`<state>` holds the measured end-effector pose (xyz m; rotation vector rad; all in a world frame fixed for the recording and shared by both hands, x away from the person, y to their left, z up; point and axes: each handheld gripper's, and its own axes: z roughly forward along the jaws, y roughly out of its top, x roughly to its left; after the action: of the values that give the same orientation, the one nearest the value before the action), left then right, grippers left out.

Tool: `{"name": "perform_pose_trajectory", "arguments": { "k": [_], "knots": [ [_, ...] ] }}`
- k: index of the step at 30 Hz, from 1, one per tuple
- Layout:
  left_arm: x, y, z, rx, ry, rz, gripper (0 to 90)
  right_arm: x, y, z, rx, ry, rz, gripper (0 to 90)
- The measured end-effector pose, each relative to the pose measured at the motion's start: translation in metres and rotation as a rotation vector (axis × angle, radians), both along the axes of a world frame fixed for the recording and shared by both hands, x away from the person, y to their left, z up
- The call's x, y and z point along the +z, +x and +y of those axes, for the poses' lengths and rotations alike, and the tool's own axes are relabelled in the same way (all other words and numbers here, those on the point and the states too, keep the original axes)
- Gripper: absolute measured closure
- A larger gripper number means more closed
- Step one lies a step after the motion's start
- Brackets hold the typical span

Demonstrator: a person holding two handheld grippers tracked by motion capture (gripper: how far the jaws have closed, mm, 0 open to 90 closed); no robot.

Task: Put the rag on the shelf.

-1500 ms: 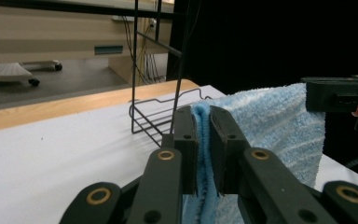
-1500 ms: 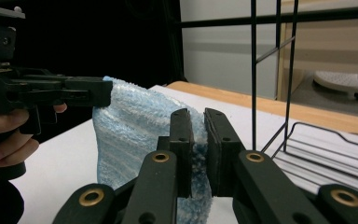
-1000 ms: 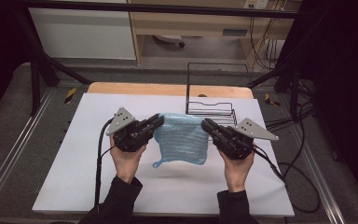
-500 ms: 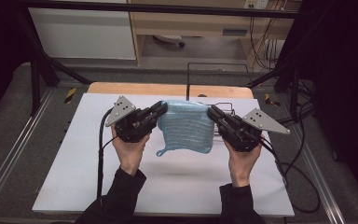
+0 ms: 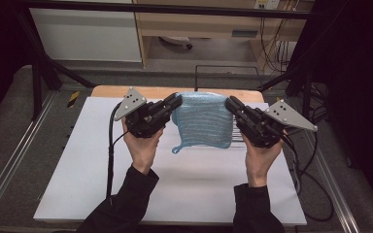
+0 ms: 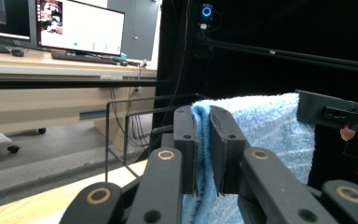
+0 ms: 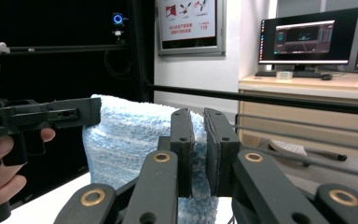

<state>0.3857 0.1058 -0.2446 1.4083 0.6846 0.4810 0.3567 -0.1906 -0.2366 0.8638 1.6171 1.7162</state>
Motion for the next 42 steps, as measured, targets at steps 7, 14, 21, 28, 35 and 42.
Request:
{"name": "perform_pose_trajectory", "arguments": {
  "k": [7,14,21,28,35,42],
  "knots": [
    [0.015,0.007,-0.009,-0.005,-0.022,-0.023,81.5,0.016,0.004,-0.005,-0.025,0.0,-0.027,83.4],
    [0.029,0.012,-0.019,-0.011,-0.032,-0.046,81.4,0.031,0.006,-0.013,-0.05,0.004,-0.052,83.5],
    [0.045,0.017,-0.029,-0.011,-0.042,-0.075,81.5,0.045,0.01,-0.02,-0.073,0.009,-0.074,83.5],
    [0.06,0.026,-0.038,-0.015,-0.047,-0.082,81.4,0.058,0.017,-0.028,-0.094,0.017,-0.086,83.6],
    [0.072,0.036,-0.045,-0.023,-0.048,-0.076,81.4,0.069,0.026,-0.033,-0.111,0.021,-0.097,83.6],
    [0.087,0.047,-0.051,-0.03,-0.059,-0.071,81.4,0.082,0.036,-0.038,-0.128,0.031,-0.11,83.5]
  ]
}}
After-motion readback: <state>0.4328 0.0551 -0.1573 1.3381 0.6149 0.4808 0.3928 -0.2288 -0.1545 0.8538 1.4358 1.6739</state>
